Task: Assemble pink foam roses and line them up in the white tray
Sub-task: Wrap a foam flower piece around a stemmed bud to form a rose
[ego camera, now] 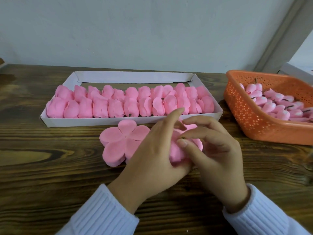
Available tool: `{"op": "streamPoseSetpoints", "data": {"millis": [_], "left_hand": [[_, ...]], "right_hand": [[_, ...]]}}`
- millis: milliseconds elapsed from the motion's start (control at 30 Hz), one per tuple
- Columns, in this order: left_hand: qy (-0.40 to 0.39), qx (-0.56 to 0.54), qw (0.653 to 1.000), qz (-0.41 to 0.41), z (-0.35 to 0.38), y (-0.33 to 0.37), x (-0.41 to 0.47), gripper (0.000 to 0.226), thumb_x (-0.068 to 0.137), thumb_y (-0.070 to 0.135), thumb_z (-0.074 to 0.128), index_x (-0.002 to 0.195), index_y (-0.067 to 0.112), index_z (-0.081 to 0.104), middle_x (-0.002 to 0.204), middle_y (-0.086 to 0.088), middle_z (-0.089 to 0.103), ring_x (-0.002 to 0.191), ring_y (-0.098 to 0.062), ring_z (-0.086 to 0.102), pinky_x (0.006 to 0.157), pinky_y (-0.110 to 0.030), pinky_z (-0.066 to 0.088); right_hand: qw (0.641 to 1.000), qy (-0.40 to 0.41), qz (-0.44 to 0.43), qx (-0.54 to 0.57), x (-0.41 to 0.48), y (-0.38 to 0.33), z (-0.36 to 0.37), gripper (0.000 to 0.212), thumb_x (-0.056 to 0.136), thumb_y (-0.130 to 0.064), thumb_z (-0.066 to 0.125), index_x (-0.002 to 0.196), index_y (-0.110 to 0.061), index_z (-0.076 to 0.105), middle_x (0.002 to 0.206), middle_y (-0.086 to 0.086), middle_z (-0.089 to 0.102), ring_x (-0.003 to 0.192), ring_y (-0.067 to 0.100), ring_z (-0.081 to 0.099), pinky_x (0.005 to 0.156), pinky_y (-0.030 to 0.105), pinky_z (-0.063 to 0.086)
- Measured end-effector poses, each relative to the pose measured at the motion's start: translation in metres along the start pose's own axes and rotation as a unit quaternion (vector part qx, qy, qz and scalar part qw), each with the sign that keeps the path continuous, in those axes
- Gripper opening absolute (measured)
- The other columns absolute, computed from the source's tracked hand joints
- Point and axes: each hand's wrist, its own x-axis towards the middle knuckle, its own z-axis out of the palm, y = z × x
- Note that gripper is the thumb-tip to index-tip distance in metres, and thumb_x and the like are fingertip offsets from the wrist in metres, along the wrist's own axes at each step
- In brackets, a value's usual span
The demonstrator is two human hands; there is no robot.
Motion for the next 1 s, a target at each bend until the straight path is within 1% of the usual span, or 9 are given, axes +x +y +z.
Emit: {"op": "streamPoseSetpoints", "data": {"millis": [67,200,300,433,567,700,767,933,1000], "left_hand": [[0.023,0.032,0.998,0.040,-0.0004,0.0011,0.0009,0.079,0.073,0.036,0.066,0.141,0.025,0.028,0.131,0.020,0.042,0.128,-0.005,0.043,0.105,-0.034,0.039],[0.057,0.083,0.994,0.053,-0.0017,0.0006,0.0030,0.075,0.071,0.037,0.065,0.138,0.022,0.033,0.128,0.014,0.055,0.127,-0.007,0.047,0.112,-0.053,0.024],[0.042,0.060,0.997,0.038,-0.0010,0.0019,0.0034,0.074,0.072,0.031,0.064,0.138,0.026,0.031,0.109,0.017,0.066,0.115,0.000,0.054,0.110,-0.045,0.029],[0.004,-0.021,1.000,-0.008,0.0000,0.0047,0.0026,0.077,0.073,0.017,0.068,0.138,0.033,0.030,0.088,0.005,0.070,0.093,-0.011,0.065,0.083,-0.034,0.051],[0.014,-0.045,0.998,-0.036,-0.0004,0.0058,0.0007,0.077,0.073,0.021,0.073,0.136,0.039,0.031,0.091,0.009,0.067,0.090,-0.010,0.065,0.074,-0.033,0.051],[0.013,-0.068,0.996,-0.058,0.0003,0.0052,0.0013,0.077,0.071,0.021,0.073,0.133,0.044,0.035,0.093,0.013,0.064,0.094,-0.006,0.063,0.078,-0.026,0.052],[0.010,-0.075,0.995,-0.065,0.0006,0.0045,0.0009,0.076,0.070,0.020,0.072,0.132,0.046,0.036,0.098,0.014,0.065,0.096,-0.006,0.064,0.079,-0.026,0.053],[0.006,-0.093,0.991,-0.094,0.0016,0.0030,0.0003,0.069,0.069,0.020,0.070,0.129,0.042,0.043,0.111,0.007,0.063,0.098,-0.008,0.063,0.077,-0.032,0.055],[0.003,-0.093,0.990,-0.104,0.0021,0.0031,-0.0004,0.067,0.070,0.025,0.070,0.128,0.042,0.043,0.112,0.006,0.062,0.098,-0.006,0.063,0.077,-0.030,0.055]], "right_hand": [[1.000,0.008,-0.004,-0.015,0.0014,0.0005,-0.0014,0.009,0.082,-0.018,0.067,0.086,-0.026,0.069,0.108,-0.004,0.065,0.106,0.013,0.062,0.090,0.024,0.045],[0.999,-0.020,-0.001,-0.033,0.0016,0.0018,-0.0026,0.009,0.083,-0.021,0.067,0.086,-0.027,0.071,0.120,0.001,0.059,0.111,0.021,0.059,0.090,0.033,0.047],[0.998,-0.048,0.000,-0.045,-0.0001,0.0009,-0.0012,0.012,0.081,-0.025,0.067,0.087,-0.032,0.074,0.130,-0.003,0.052,0.122,0.027,0.051,0.095,0.040,0.044],[0.997,-0.059,0.001,-0.040,0.0001,-0.0009,-0.0012,0.015,0.082,-0.024,0.065,0.094,-0.030,0.072,0.131,-0.002,0.051,0.125,0.024,0.048,0.097,0.034,0.042],[0.999,-0.033,0.010,-0.014,0.0001,-0.0011,-0.0029,0.015,0.083,-0.022,0.065,0.095,-0.029,0.070,0.131,-0.008,0.053,0.119,0.025,0.054,0.094,0.031,0.044],[0.999,-0.007,0.034,0.027,0.0006,-0.0005,-0.0036,0.008,0.083,-0.023,0.063,0.081,-0.028,0.071,0.124,0.000,0.059,0.123,0.014,0.053,0.096,0.031,0.044],[0.996,0.013,0.061,0.063,0.0010,0.0010,-0.0043,0.008,0.082,-0.024,0.065,0.079,-0.026,0.072,0.121,-0.008,0.061,0.123,0.013,0.054,0.099,0.034,0.044],[0.974,0.023,0.141,0.178,0.0038,0.0002,-0.0041,0.010,0.077,-0.027,0.065,0.075,-0.030,0.074,0.111,-0.011,0.066,0.094,0.002,0.064,0.071,0.018,0.052],[0.971,0.016,0.158,0.178,0.0045,0.0007,-0.0042,0.010,0.077,-0.029,0.063,0.074,-0.028,0.072,0.109,-0.008,0.068,0.096,0.002,0.065,0.073,0.015,0.050]]}}
